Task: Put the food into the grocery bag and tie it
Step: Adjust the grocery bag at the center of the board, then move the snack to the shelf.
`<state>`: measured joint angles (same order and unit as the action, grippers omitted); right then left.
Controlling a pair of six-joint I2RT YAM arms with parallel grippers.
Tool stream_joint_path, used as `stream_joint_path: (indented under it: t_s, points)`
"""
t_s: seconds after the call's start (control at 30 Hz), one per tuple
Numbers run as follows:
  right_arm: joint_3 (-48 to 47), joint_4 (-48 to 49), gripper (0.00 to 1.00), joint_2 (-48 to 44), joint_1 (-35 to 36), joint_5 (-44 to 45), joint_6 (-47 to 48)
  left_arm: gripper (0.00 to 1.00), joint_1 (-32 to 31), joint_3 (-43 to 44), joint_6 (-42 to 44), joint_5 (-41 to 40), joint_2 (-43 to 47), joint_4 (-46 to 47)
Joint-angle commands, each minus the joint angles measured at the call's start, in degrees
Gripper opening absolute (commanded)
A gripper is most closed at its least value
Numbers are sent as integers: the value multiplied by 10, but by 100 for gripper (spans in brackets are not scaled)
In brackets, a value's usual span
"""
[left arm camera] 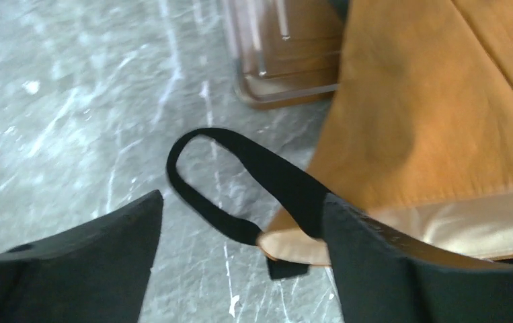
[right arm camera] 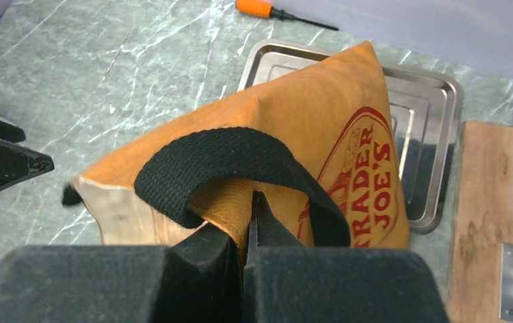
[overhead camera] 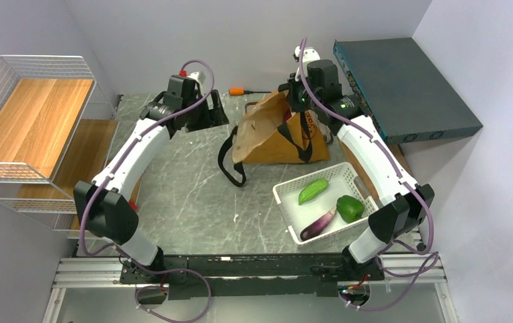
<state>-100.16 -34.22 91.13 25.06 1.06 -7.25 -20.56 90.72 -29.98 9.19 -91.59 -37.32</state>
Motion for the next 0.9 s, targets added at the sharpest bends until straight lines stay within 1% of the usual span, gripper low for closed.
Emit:
stream_joint_path:
  t_s: [0.0,0.07,0.1,0.17,0.2,0.23,0.3,0.37,0.4,0.47,0.57,0.7,0.87]
  points:
    - [-5,51,0,-2,17,-24,-30,99,-3,-16,40,-123,72,-39]
    - [-3,55,0,4,21,-34,-39,100,-7,-45,53,-162,105,-18]
    - [-1,57,0,5,23,-39,-45,99,-8,-74,53,-182,127,11]
    - [8,60,0,7,27,-50,-54,99,-6,-137,10,-230,174,57]
    - [13,63,0,8,30,-53,-56,99,-2,-168,-3,-238,198,84]
    - [20,64,0,8,33,-56,-59,99,5,-201,-7,-228,219,117]
    - [27,67,0,8,38,-60,-58,99,20,-252,6,-163,253,185]
    - [34,69,0,9,43,-61,-58,99,20,-271,8,-154,266,211]
    - [38,70,0,10,45,-64,-56,99,19,-265,13,-156,264,200]
    - [44,73,0,11,51,-75,-55,99,13,-235,38,-173,246,144]
    - [57,81,0,13,67,-99,-41,100,-9,-198,107,-213,228,69]
    - [100,88,0,20,95,-117,1,99,-28,-200,152,-256,237,40]
    - [156,60,0,40,120,-108,42,96,-35,-218,149,-287,261,10]
